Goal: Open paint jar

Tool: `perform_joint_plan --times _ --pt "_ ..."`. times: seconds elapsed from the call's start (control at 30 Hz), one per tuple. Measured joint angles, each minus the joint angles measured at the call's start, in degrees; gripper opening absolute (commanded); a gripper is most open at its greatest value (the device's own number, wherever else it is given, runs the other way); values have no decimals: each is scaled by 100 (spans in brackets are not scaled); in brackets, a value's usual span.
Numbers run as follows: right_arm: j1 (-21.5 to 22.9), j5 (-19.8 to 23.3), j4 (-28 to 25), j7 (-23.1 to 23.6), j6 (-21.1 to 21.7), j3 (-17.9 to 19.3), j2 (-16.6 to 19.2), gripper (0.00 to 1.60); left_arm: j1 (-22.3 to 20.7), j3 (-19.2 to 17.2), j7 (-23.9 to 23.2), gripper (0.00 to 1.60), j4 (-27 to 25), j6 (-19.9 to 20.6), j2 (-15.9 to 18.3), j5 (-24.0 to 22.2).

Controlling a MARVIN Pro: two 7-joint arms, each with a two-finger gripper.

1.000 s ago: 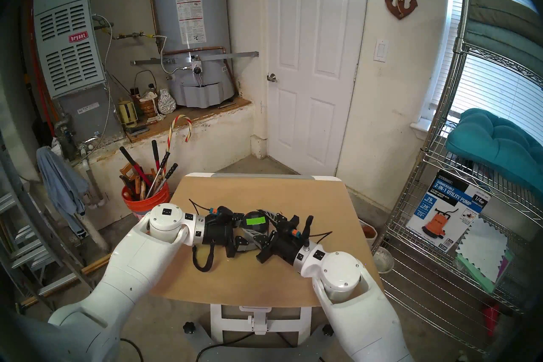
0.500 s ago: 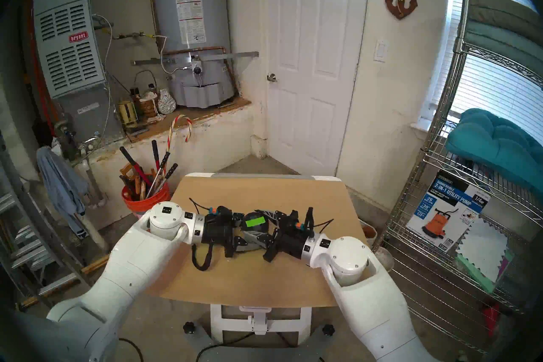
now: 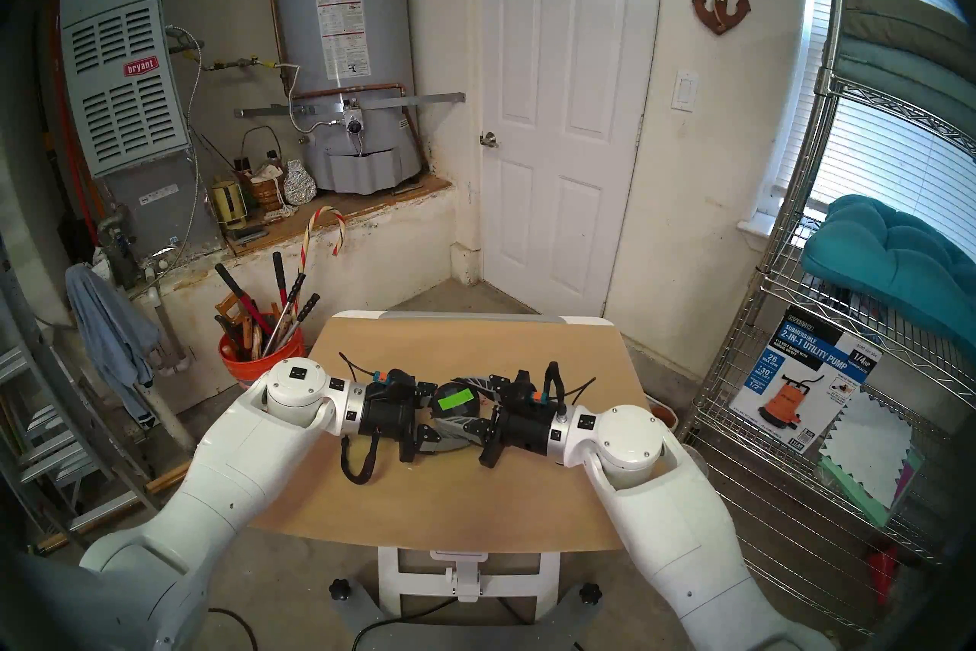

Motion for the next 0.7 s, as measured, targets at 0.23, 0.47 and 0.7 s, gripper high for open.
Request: perform_joint_plan --times 0.23,0.47,0.7 --pt "129 7 88 210 -40 -4 18 9 -47 34 -48 0 37 26 12 -18" --pt "158 33 78 443 -71 56 33 69 -102 82 -93 0 61 95 -1 -44" --pt "157 128 36 535 -66 205 20 160 -115 152 -158 0 77 126 -12 -66"
